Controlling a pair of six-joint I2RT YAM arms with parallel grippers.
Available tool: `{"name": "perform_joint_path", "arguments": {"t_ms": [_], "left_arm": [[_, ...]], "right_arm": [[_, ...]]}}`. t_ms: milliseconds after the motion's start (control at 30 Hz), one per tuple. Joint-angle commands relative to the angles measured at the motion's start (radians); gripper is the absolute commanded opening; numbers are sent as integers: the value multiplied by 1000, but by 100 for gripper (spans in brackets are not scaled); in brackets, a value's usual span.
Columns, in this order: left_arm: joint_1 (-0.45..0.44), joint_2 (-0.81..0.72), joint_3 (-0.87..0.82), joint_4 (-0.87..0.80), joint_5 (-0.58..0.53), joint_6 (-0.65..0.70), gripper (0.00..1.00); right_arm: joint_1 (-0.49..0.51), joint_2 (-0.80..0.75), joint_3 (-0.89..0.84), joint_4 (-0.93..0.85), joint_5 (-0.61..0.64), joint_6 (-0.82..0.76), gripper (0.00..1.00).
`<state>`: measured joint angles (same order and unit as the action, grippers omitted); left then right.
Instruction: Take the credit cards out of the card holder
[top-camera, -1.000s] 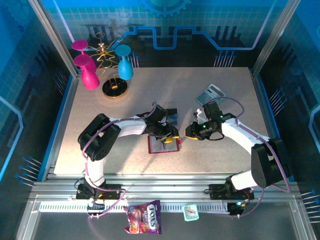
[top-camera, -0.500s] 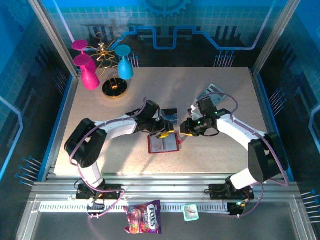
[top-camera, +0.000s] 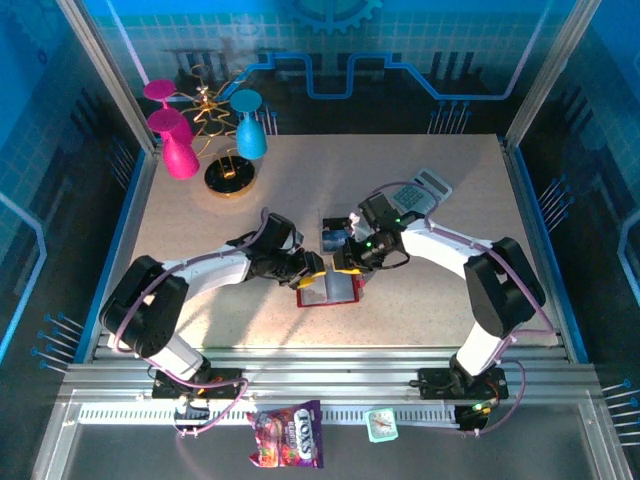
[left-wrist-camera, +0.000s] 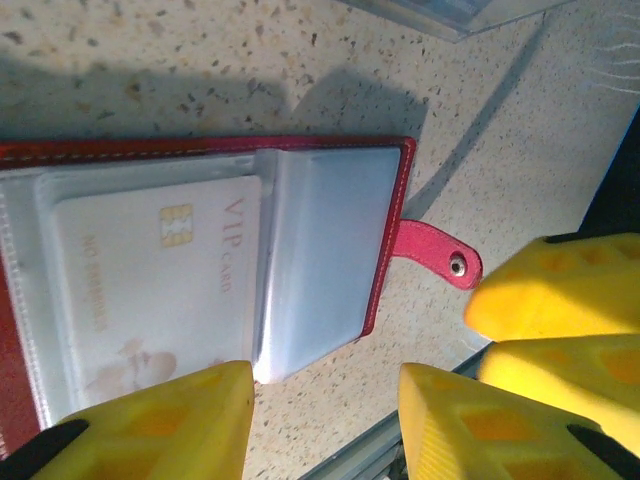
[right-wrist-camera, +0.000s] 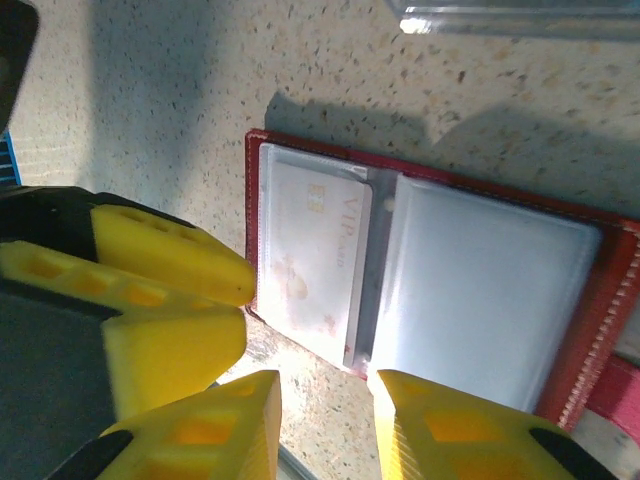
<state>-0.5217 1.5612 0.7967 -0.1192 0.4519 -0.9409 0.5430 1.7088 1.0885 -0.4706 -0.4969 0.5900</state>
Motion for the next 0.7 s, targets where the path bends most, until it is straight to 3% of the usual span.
{"name": "perform_joint_path", "arguments": {"t_ms": [0, 200, 500, 667], "left_arm": [[9, -33, -35, -12, -25, 3, 43], [11, -50, -64, -42, -69, 6, 38], [12, -18, -96, -15, -71, 2, 17], [12, -1, -102, 5, -69, -6, 16]], "right_arm": [[27, 38, 22, 23, -29, 25, 32], [67, 95, 22, 66, -43, 46, 31], [92, 151, 21, 108, -56, 64, 26], [97, 160, 21, 110, -55, 66, 26]]}}
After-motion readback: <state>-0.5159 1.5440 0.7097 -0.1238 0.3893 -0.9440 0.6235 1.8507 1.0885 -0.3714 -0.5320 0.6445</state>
